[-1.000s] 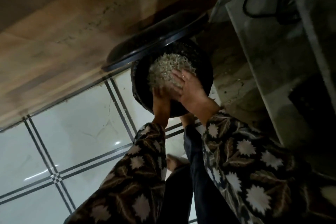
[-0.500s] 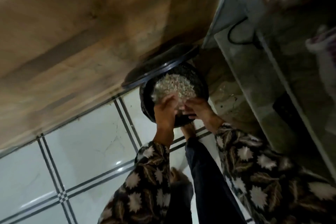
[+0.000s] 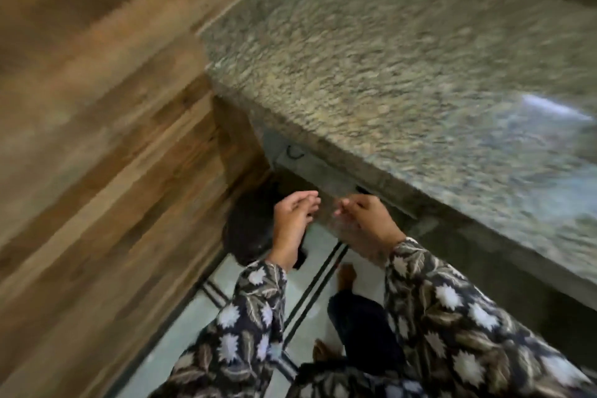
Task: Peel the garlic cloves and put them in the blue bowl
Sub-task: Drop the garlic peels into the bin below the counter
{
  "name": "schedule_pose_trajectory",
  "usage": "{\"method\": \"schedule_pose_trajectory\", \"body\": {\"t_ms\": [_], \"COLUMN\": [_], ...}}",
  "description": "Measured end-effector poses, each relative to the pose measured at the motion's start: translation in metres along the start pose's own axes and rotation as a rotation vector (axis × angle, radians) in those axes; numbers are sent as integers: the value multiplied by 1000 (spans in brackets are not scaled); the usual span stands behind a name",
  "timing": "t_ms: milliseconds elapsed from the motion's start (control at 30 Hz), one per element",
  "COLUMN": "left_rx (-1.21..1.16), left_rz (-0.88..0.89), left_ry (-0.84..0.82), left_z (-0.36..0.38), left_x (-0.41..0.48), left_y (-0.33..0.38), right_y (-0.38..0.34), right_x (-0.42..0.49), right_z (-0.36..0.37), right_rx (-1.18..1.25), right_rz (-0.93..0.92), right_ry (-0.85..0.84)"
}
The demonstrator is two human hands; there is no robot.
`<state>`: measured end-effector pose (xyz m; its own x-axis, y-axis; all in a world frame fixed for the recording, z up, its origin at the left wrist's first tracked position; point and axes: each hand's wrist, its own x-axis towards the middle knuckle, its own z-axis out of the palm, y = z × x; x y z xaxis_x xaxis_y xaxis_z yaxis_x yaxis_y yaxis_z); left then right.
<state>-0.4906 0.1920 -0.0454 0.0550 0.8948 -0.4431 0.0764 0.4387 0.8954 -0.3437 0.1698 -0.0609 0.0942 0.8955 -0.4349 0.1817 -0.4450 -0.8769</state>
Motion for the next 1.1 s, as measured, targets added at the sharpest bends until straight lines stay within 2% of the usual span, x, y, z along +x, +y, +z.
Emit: {"method": "schedule_pose_trajectory", "body": {"t_ms": [133, 233, 367, 433, 533, 600, 667, 767, 900, 1000, 1100], "left_rx": [22, 99, 350, 461, 670, 839, 900, 846, 628, 678, 768], "left_rz": [132, 218, 308, 331, 460, 594, 692, 716, 836, 868, 806], "left_ry": [-204, -349, -544, -606, -592, -552, -485, -362, -268, -293, -314], "left_z": [86, 157, 257, 310, 381, 411, 424, 432, 473, 517, 546], "left_x": [-25, -46, -63, -67, -67, -64, -66, -76, -83, -63, -37], "left_y": [45, 57, 50, 42, 25, 11, 1, 7, 68, 105, 111], "right_y": [-6, 7, 48, 74, 107, 124, 134, 141, 157, 168, 171], "right_x": [-61, -100, -136, -148, -165, -173, -181, -192, -215, -228, -227], "right_z": [-90, -150, -232, -273, -328, -359, -384, -410, -446, -454, -448], "right_rx": [86, 93, -189, -415, -537, -528, -533, -581, -656, -513, -331], "right_rz": [-112, -118, -35, 64, 195, 194, 193, 250, 434, 653, 746], "right_ry": [242, 486, 842, 870, 837, 833, 835, 941, 1128, 1192, 1218]}}
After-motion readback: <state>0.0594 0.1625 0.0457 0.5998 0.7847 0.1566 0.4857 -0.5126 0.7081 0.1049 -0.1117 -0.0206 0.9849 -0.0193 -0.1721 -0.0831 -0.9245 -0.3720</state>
